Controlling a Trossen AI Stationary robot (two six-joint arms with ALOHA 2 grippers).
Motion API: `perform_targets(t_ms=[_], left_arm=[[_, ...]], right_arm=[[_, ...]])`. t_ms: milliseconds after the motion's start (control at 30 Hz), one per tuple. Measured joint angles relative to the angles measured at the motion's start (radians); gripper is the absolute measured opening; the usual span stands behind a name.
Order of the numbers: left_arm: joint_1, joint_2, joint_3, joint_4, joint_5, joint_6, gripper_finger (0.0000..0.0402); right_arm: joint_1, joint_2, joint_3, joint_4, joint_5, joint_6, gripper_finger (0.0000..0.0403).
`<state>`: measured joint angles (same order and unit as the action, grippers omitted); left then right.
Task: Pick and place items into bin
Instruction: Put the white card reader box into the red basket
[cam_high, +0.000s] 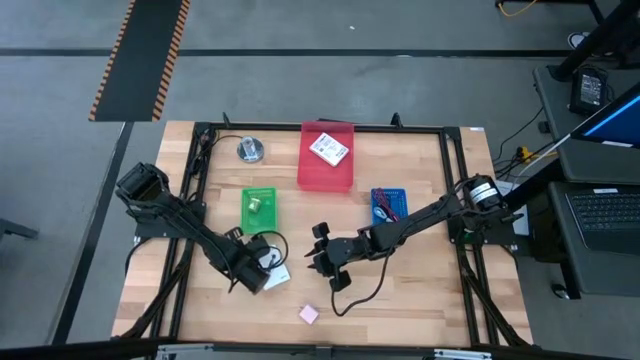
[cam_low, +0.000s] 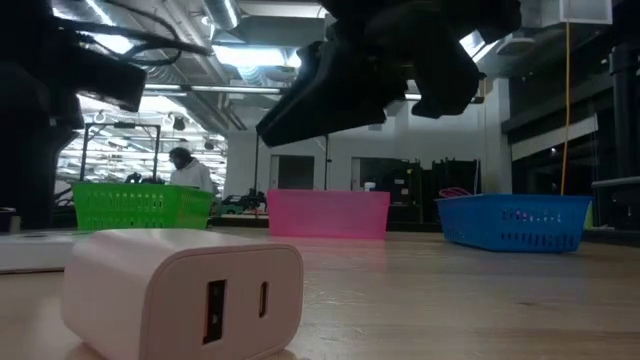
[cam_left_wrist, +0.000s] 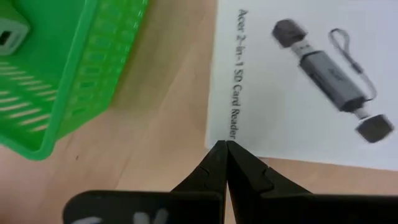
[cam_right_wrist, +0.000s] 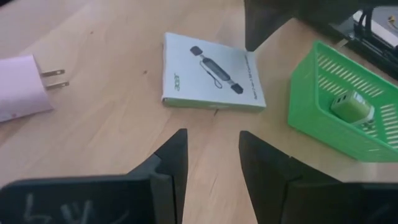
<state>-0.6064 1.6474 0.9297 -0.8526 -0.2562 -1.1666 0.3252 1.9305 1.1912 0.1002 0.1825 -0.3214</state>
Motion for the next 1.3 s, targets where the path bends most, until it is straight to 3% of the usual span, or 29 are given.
perform_targets(t_ms=[1300], left_arm=[[0.0,-0.002,-0.027,0.013,-0.014,-0.043,0.0003]], right_arm=[[0.0,0.0,0.0,-0.007,0.0,0.002,0.0122]])
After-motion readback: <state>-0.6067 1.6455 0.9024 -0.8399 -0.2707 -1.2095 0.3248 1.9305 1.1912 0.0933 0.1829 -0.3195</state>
